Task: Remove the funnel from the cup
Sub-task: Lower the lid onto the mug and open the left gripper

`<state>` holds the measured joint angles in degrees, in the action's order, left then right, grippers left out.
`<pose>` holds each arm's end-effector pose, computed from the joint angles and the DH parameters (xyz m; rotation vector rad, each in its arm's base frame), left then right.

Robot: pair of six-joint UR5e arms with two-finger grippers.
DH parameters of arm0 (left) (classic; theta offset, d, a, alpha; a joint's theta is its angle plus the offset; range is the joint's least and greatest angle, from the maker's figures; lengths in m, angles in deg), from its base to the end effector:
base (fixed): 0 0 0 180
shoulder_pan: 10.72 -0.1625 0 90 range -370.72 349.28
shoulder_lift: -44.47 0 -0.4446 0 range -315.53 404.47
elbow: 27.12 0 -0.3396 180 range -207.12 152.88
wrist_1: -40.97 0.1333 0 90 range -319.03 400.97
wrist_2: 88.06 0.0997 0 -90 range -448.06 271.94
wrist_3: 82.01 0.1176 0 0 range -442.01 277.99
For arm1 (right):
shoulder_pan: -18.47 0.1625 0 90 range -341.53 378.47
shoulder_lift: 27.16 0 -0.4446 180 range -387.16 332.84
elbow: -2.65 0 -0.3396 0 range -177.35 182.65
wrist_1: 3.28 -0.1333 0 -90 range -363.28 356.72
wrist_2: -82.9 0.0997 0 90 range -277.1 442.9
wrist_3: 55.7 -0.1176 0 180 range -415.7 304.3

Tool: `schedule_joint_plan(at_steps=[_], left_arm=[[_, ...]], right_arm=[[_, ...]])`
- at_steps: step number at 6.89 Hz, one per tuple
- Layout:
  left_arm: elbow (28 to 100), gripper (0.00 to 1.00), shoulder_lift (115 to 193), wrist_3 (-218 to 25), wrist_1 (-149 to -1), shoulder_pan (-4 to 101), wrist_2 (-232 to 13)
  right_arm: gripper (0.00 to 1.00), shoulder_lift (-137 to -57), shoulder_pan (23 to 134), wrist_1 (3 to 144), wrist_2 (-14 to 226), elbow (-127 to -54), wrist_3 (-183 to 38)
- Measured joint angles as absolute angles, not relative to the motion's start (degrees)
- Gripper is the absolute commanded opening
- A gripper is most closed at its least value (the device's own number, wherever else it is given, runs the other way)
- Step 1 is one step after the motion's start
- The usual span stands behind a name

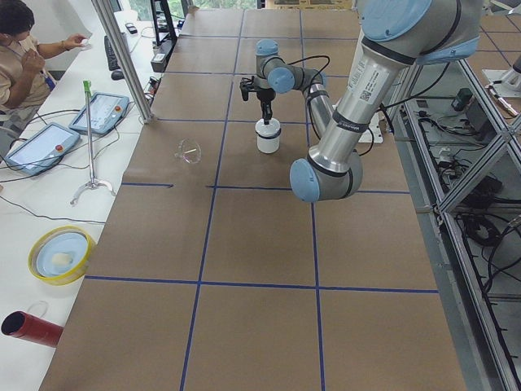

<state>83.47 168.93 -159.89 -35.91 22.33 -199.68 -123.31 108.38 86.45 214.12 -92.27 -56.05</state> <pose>0.4483 -0.3990 0.2654 -0.0550 0.8067 -0.2072 0.0552 -0.3902 0.7019 -0.0188 -0.7193 0.0104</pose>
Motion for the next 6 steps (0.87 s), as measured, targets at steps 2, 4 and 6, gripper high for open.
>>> schedule_joint_plan(at_steps=[2,4,6], left_arm=[[83.39,0.0,168.89,-159.87,-36.01,22.1,-199.68],[83.24,0.0,168.12,-159.74,-36.8,22.07,-199.62],[83.19,0.37,167.5,-159.78,-37.78,22.06,-199.6]], right_arm=[[1.0,-123.32,108.38,86.45,214.12,-92.27,-56.05],[1.0,-123.32,108.38,86.45,214.12,-92.27,-56.05],[1.0,-123.32,108.38,86.45,214.12,-92.27,-56.05]])
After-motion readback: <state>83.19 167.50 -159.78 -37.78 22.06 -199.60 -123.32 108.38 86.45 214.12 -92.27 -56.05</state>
